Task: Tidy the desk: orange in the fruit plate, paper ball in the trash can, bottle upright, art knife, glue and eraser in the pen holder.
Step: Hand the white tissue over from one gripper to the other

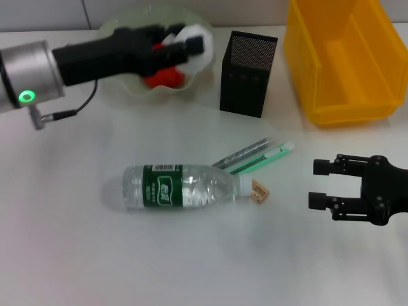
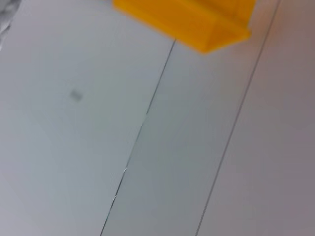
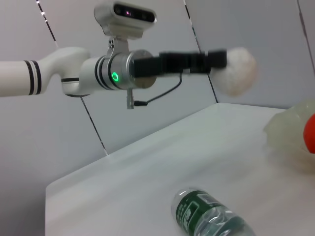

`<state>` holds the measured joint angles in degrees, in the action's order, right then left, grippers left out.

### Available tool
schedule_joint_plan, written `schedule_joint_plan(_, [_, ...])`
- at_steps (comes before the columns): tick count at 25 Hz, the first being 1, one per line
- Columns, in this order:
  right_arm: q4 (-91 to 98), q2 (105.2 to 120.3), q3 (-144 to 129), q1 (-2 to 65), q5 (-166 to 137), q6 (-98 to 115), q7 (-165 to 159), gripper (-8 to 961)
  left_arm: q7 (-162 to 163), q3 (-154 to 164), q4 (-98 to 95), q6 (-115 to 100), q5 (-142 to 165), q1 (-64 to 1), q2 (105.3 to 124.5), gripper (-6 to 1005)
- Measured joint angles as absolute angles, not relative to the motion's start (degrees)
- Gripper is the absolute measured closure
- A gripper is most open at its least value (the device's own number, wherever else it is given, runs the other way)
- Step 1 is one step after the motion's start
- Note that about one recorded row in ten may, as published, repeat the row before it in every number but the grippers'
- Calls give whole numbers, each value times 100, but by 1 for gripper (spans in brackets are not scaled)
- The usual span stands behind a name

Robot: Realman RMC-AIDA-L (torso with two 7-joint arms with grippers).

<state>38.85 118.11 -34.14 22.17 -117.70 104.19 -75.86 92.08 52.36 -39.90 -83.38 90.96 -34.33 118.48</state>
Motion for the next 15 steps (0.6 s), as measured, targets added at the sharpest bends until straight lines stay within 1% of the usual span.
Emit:
schedule_joint_plan(10, [3883, 11829, -3066, 2215, -11746, 10414, -7581, 211, 8413, 5239, -2662, -8238, 8043, -4302, 11902, 449])
schedule_joint_plan(15, [3847, 11892, -2697, 2209, -11679, 10409, -7482, 211, 8121, 5250, -2234, -8129, 7826, -4604, 11922, 449])
